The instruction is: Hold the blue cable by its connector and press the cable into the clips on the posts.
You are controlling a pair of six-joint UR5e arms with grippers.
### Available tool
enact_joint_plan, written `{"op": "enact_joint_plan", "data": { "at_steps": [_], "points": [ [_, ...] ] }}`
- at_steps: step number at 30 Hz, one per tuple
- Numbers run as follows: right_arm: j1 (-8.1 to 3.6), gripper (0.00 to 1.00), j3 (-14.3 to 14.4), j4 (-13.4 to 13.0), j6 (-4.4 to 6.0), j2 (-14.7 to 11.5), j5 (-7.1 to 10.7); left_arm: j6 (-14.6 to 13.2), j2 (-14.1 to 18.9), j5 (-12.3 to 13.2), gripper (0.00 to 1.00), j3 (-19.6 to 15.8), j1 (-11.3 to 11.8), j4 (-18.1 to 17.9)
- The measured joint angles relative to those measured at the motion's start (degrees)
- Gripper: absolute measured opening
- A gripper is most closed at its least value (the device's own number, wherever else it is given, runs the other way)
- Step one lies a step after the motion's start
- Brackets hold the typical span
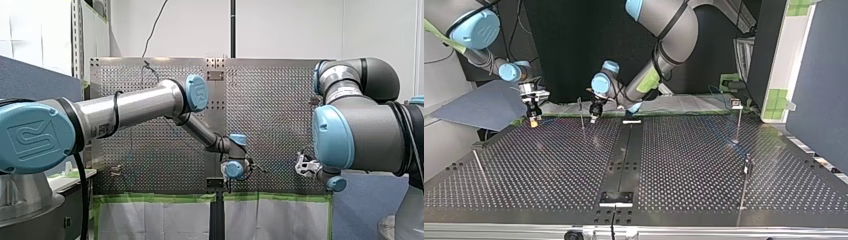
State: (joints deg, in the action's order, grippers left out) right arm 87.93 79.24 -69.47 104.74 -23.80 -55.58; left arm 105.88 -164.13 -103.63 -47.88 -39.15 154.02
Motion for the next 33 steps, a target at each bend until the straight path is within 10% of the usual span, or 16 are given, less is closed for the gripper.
{"op": "enact_joint_plan", "data": {
  "at_steps": [11,33],
  "points": [
    [0.17,0.0,0.0,0.93,-0.82,0.23,-0.06,-5.17,0.13,-3.43,1.0,-3.28,-0.59,5.02],
    [0.23,0.0,0.0,1.35,-1.26,0.53,0.01,-10.06,3.6,2.45,1.0,-4.67,-3.85,9.62]
  ]
}}
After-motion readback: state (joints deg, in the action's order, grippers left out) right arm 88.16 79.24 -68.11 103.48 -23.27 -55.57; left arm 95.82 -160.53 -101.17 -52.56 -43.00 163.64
